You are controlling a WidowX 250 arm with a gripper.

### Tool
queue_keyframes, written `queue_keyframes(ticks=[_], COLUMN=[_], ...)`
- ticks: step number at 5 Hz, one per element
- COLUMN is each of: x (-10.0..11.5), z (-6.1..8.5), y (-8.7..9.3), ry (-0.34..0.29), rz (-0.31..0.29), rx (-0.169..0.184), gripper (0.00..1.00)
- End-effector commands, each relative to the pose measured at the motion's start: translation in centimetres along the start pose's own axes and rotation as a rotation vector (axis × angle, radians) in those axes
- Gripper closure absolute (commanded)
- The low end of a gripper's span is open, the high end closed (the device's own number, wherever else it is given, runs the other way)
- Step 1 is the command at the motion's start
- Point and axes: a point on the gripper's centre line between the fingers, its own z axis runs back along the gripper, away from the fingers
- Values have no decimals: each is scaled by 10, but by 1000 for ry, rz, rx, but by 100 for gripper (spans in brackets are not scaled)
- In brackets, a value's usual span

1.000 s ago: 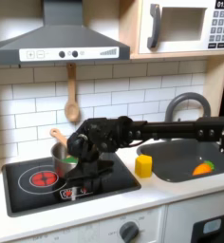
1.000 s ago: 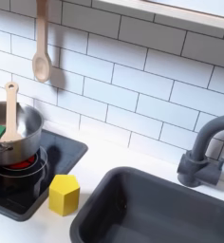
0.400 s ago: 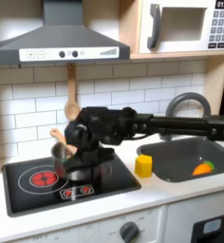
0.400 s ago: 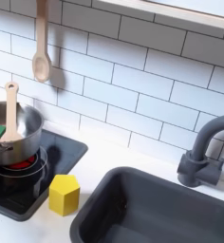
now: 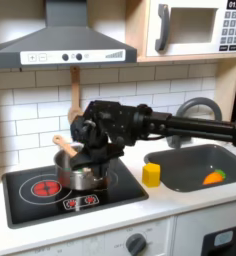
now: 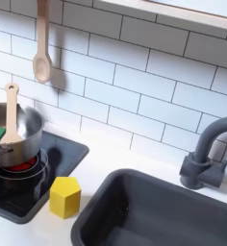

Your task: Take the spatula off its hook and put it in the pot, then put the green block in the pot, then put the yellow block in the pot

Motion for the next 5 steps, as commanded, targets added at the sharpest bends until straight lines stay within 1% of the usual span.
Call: queue_keyframes(ticks=[1,2,3,4,5], x=[3,4,4,0,-7], z=[-15,-11,-5,-2,13], y=[-15,-23,-28,-37,-55], ry=[64,65,53,48,19], rz=[-74,-117,-128,-161,-189], rx=[-12,-12,-28,-65,-70], gripper=[100,0,0,0,0])
